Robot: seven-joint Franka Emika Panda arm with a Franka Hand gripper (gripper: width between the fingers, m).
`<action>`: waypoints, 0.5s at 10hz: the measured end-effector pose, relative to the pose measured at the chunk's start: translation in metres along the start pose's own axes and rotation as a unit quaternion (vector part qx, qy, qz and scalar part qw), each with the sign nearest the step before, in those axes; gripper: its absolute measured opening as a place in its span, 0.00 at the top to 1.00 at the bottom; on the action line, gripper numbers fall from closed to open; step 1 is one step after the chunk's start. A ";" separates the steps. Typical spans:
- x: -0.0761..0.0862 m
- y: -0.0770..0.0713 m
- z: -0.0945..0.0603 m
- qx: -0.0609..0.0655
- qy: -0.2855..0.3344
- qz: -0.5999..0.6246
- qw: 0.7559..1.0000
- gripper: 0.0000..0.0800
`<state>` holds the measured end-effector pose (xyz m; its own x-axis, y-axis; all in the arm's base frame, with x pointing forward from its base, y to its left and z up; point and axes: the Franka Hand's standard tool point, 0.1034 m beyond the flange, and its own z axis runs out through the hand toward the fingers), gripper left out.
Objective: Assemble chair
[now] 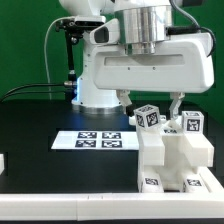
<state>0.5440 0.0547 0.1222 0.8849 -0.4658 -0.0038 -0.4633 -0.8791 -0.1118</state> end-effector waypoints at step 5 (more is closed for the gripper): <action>0.005 -0.003 -0.001 -0.017 -0.009 -0.272 0.962 0.19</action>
Offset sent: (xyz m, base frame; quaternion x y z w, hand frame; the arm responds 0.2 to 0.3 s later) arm 0.0103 0.0026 0.0017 -0.0114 -0.0536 -0.2838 0.9573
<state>0.5498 0.0549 0.1236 0.9974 0.0665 0.0287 0.0683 -0.9953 -0.0691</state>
